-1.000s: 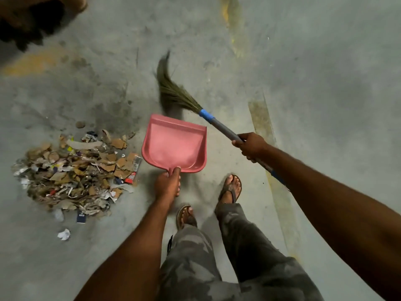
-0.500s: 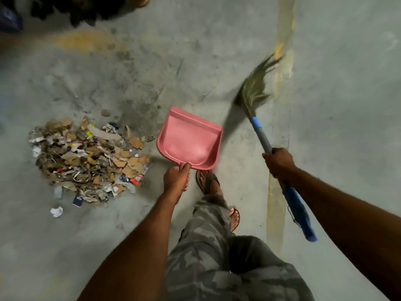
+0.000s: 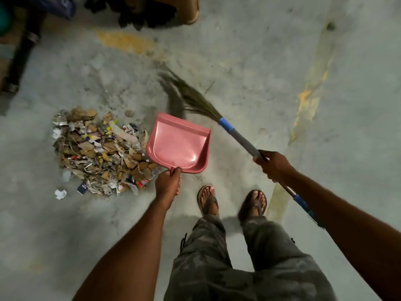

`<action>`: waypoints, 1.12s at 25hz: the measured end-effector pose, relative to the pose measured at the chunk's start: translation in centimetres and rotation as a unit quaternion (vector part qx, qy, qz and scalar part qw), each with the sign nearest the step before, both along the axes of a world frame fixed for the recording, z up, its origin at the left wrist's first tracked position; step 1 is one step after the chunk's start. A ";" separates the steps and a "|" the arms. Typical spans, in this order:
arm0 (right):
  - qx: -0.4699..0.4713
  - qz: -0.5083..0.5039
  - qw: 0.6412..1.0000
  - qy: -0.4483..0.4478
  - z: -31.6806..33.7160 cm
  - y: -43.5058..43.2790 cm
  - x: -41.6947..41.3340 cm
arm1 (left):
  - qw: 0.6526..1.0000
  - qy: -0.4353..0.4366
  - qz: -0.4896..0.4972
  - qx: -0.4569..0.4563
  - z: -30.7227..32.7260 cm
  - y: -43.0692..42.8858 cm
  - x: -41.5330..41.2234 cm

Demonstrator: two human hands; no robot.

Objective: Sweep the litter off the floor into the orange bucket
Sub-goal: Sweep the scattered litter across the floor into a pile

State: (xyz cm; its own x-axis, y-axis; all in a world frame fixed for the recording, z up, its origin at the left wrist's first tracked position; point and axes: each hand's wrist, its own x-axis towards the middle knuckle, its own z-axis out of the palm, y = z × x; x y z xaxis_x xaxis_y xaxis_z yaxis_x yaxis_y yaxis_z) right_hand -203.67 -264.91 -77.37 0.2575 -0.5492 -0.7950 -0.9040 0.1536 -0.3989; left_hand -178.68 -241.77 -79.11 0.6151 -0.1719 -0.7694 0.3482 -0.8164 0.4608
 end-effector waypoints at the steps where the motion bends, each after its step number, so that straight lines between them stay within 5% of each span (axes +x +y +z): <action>1: -0.020 -0.038 0.999 0.002 0.0 -1.2 -1.1 | 1.000 0.000 0.000 -0.004 0.0 -0.9 -0.2; 5: -0.110 -0.127 0.984 0.067 -3.7 -10.3 -2.7 | 0.999 0.014 0.030 -0.025 -1.6 -5.4 -0.8; 8: -0.086 -0.129 0.979 0.129 -6.3 -18.1 -0.5 | 0.999 0.018 0.050 -0.013 -3.1 -8.4 -2.4; 14: -0.015 0.241 0.970 0.036 -4.7 -25.5 8.6 | 0.984 0.016 0.179 0.006 -3.3 -16.2 -5.9; 17: 0.004 0.309 0.951 -0.030 -2.7 -26.7 12.4 | 0.977 0.007 0.213 0.010 -2.5 -18.9 -5.8; 22: -0.027 0.164 0.984 -0.070 -1.9 -29.2 11.7 | 0.966 0.003 0.259 -0.003 -0.7 -22.5 -4.0; 28: -0.076 0.072 0.994 0.028 -6.6 -35.4 15.5 | 0.965 0.006 0.263 -0.014 -3.4 -23.2 -1.8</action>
State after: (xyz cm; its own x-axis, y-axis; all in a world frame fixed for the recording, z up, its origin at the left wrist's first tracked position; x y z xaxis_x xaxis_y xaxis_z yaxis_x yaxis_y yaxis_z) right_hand -188.17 -300.29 -83.95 0.2991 -0.6243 -0.7217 -0.9340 -0.0369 -0.3552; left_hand -180.49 -264.93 -82.51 0.6137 0.1411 -0.7769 0.7166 -0.5126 0.4730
